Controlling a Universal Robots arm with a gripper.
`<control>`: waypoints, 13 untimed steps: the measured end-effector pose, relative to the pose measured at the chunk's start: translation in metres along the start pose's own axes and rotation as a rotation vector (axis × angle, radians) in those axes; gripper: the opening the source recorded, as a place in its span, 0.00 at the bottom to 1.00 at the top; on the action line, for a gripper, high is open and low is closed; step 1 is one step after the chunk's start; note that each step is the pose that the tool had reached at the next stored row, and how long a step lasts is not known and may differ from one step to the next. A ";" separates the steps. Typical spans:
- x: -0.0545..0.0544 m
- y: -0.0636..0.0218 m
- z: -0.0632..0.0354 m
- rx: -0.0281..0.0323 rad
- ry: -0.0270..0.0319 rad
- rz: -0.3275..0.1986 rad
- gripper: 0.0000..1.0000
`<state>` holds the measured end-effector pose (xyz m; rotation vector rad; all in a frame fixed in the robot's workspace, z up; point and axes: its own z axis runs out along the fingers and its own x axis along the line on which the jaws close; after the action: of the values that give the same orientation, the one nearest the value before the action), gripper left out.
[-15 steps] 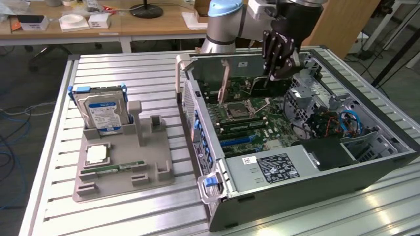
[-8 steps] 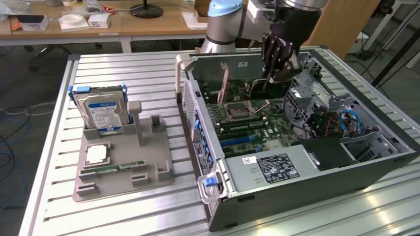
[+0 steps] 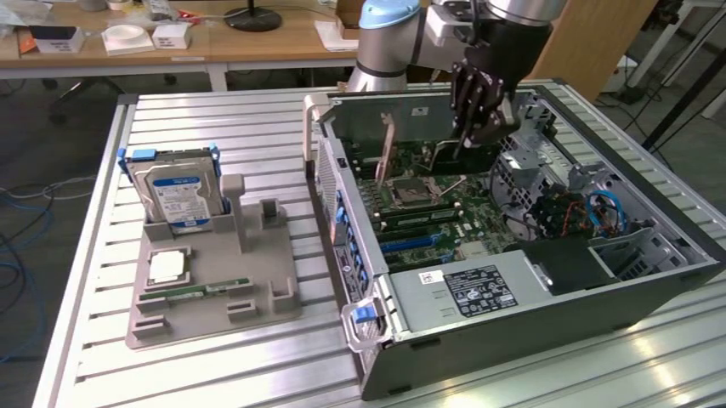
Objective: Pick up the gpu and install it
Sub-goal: 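Insert the gpu into the slot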
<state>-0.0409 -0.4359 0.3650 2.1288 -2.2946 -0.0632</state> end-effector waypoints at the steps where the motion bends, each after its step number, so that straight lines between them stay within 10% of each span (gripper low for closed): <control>1: 0.000 0.0000 0.0006 0.0000 -0.0001 0.000 0.26; 13: 0.000 -0.0003 0.0065 0.0000 0.0002 0.000 0.26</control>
<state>-0.0408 -0.4360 0.3586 2.1287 -2.2945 -0.0630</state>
